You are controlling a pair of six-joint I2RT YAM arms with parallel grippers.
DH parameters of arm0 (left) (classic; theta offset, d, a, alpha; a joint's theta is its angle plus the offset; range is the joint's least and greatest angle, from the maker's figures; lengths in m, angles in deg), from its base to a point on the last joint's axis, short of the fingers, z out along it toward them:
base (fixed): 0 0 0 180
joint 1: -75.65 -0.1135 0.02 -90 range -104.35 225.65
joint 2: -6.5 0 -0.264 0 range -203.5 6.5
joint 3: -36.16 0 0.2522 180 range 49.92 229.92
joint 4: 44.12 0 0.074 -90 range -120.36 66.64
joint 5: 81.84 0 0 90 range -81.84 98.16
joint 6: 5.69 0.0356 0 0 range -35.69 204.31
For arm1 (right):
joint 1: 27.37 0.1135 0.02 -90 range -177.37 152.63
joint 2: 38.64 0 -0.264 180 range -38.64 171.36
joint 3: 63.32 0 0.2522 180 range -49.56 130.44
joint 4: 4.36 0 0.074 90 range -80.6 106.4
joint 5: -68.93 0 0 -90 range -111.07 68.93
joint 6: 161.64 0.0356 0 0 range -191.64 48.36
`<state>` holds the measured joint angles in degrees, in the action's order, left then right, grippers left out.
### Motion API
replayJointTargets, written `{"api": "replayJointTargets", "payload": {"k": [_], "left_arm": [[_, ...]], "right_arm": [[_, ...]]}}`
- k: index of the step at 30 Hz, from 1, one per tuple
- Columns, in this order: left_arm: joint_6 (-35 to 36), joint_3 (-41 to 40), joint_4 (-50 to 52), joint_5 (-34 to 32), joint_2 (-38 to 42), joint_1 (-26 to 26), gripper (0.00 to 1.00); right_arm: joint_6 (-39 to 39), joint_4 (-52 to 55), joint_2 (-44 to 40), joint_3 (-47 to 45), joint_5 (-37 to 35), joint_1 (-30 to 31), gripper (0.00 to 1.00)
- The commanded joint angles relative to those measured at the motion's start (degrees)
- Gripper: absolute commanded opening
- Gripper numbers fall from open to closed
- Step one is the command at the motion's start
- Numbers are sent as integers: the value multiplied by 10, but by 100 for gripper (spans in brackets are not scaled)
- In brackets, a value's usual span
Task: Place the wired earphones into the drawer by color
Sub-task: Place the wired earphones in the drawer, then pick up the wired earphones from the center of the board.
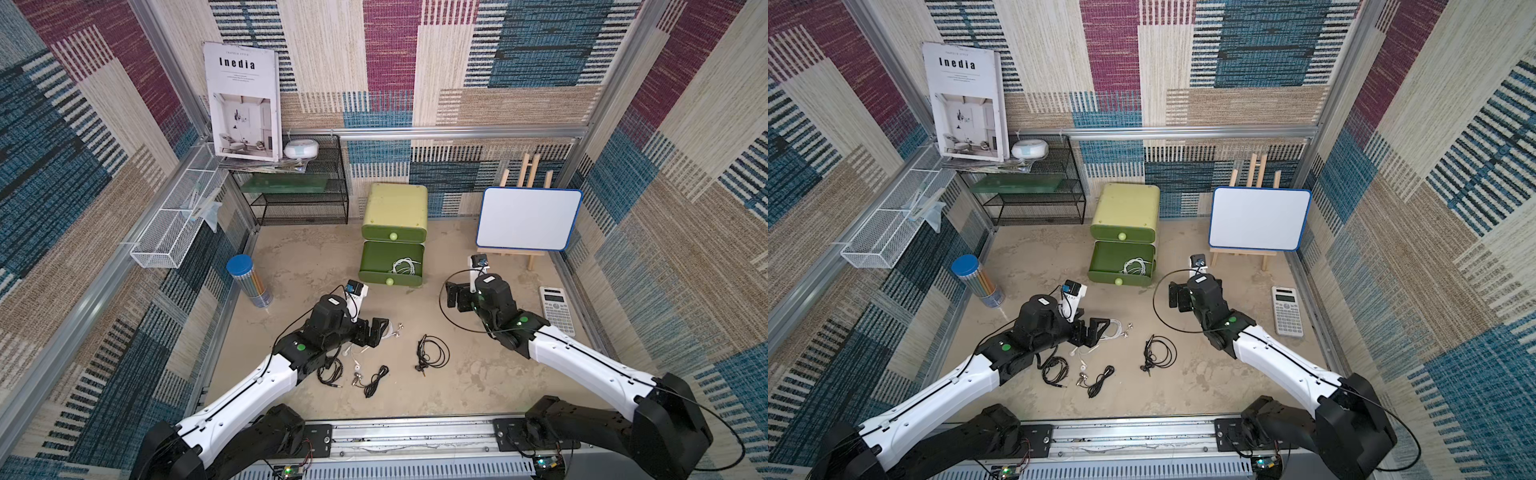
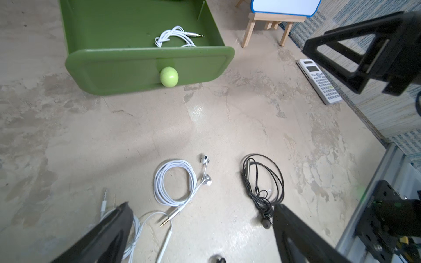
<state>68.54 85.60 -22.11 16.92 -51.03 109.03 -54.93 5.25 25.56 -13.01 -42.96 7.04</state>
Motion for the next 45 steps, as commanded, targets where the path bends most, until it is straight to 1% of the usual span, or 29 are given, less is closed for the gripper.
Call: {"api": "replayJointTargets", "payload": {"k": [1, 4, 6, 10, 15, 18, 25, 34, 41, 45], "left_arm": [[-31, 16, 43, 4, -23, 4, 96], [-41, 27, 47, 6, -53, 10, 93], [-40, 40, 58, 7, -75, 16, 90], [-36, 77, 84, -3, -120, 28, 84], [-24, 104, 93, -20, -172, 48, 77], [-11, 122, 107, -32, -205, 54, 72], [23, 155, 128, -54, -258, 65, 67], [40, 185, 144, -73, -320, 82, 54], [42, 204, 157, -100, -362, 98, 48], [40, 211, 164, -119, -383, 106, 47]], "right_arm": [[16, -99, -44, -69, -4, -4, 99], [30, -185, -74, -142, 5, -4, 100], [7, -221, -83, -167, 12, -5, 100], [-20, -206, -84, -165, -7, -4, 100], [-22, -219, -80, -172, -6, -5, 100], [-25, -213, -80, -171, -19, -5, 100], [-25, -220, -102, -182, -33, -5, 100], [-22, -216, -117, -186, -45, -4, 100], [-23, -216, -123, -188, -48, -5, 99], [-23, -215, -125, -188, -48, -5, 99]]}}
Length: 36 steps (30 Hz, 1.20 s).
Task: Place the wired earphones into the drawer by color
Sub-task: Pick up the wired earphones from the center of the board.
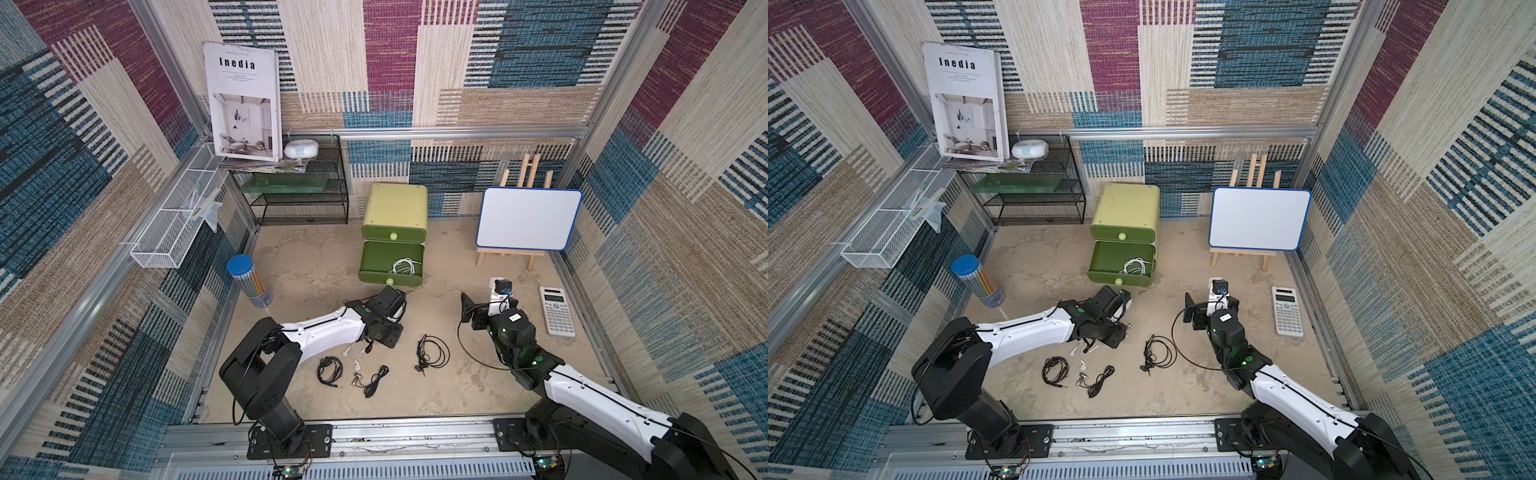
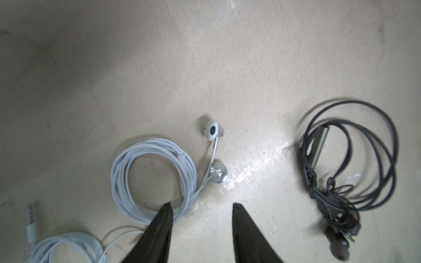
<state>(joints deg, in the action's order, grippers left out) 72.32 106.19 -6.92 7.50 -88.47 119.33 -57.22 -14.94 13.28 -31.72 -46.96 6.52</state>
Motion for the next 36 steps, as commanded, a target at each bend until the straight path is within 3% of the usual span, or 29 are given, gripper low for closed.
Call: {"api": "replayJointTargets", "payload": {"k": [1, 17, 26, 36], "left_arm": [[2, 7, 13, -30, -13, 5, 46], [10, 27, 40, -61, -55, 21, 39], [5, 28, 54, -55, -62, 25, 21], [-4, 24, 55, -37, -61, 25, 7]], "right_arm": [[0, -13, -3, -1, -8, 0, 99], [0, -13, -5, -2, -8, 0, 99], [0, -13, -7, -3, -8, 1, 99], [0, -14, -9, -3, -8, 0, 99]]}}
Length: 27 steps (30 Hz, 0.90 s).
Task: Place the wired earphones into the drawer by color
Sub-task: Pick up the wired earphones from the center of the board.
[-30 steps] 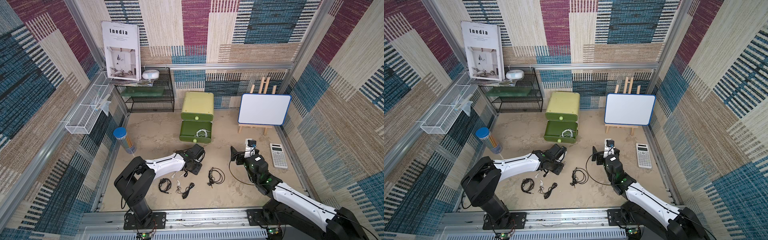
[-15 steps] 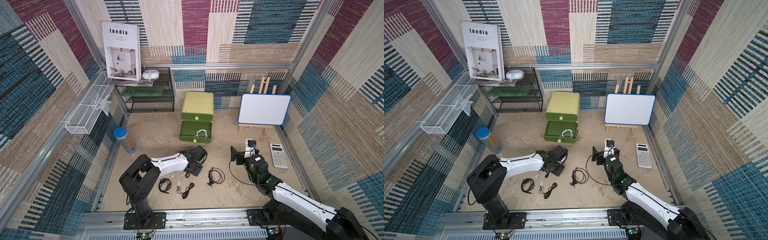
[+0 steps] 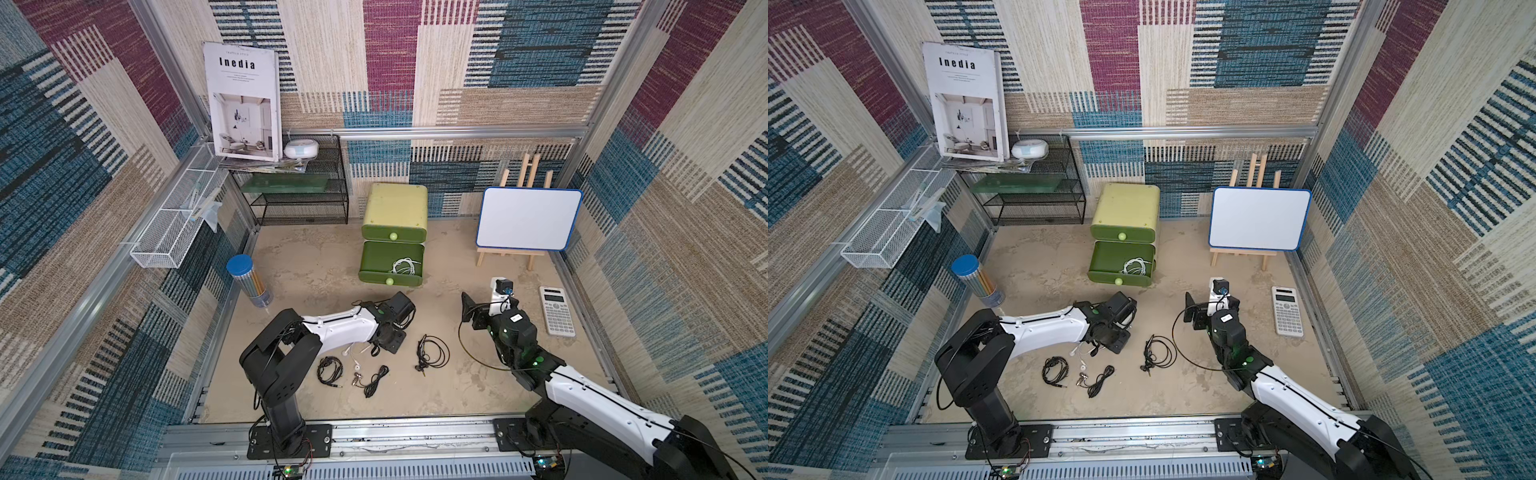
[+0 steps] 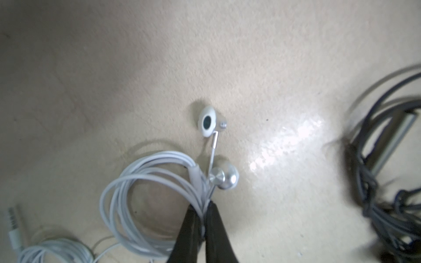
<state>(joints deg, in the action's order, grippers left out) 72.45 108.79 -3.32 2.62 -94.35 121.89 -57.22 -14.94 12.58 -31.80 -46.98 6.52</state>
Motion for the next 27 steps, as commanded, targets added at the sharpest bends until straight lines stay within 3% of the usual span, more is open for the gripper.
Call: {"api": "replayJointTargets", "payload": {"k": [1, 14, 27], "left_arm": [[-6, -2, 18, 13, -2, 1, 6], [-19, -5, 19, 7, 20, 2, 0], [-46, -7, 54, -35, 137, 2, 0]], "right_arm": [[0, -14, -2, -3, -7, 0, 99], [-1, -14, -5, -4, -11, 0, 99], [-1, -13, -14, -5, -10, 0, 99]]}}
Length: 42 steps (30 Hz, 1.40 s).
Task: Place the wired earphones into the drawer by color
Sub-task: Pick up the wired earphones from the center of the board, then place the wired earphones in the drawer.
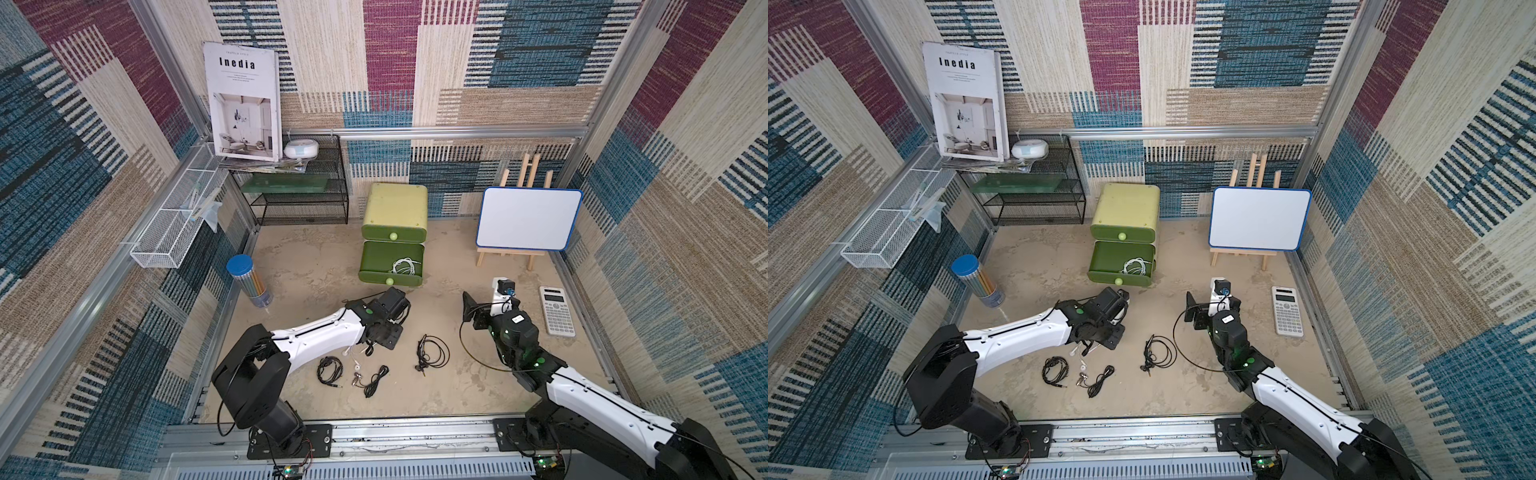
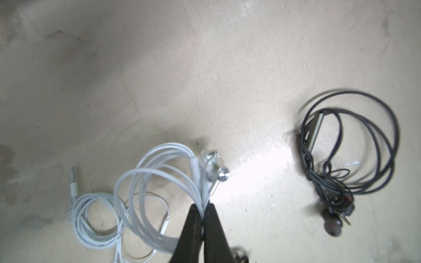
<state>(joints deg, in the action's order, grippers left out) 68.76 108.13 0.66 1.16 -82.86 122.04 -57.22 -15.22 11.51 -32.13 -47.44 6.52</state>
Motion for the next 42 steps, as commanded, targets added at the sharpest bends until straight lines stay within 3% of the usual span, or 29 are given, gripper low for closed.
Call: {"api": "replayJointTargets", "payload": {"k": [1, 9, 19, 32, 42], "left_arm": [[-10, 0, 15, -23, 31, 0, 0], [-4, 19, 25, -33, 86, 0, 0], [15, 88, 18, -51, 86, -4, 0], [61, 218, -24, -39, 5, -62, 0], [61, 252, -83, -13, -57, -114, 0]], "right_arm": [[-1, -10, -3, -2, -5, 0, 99], [0, -11, -6, -3, -4, 0, 99], [1, -10, -12, -4, -4, 0, 98], [0, -9, -20, -6, -5, 0, 98], [-1, -9, -34, -9, -8, 1, 98]]}}
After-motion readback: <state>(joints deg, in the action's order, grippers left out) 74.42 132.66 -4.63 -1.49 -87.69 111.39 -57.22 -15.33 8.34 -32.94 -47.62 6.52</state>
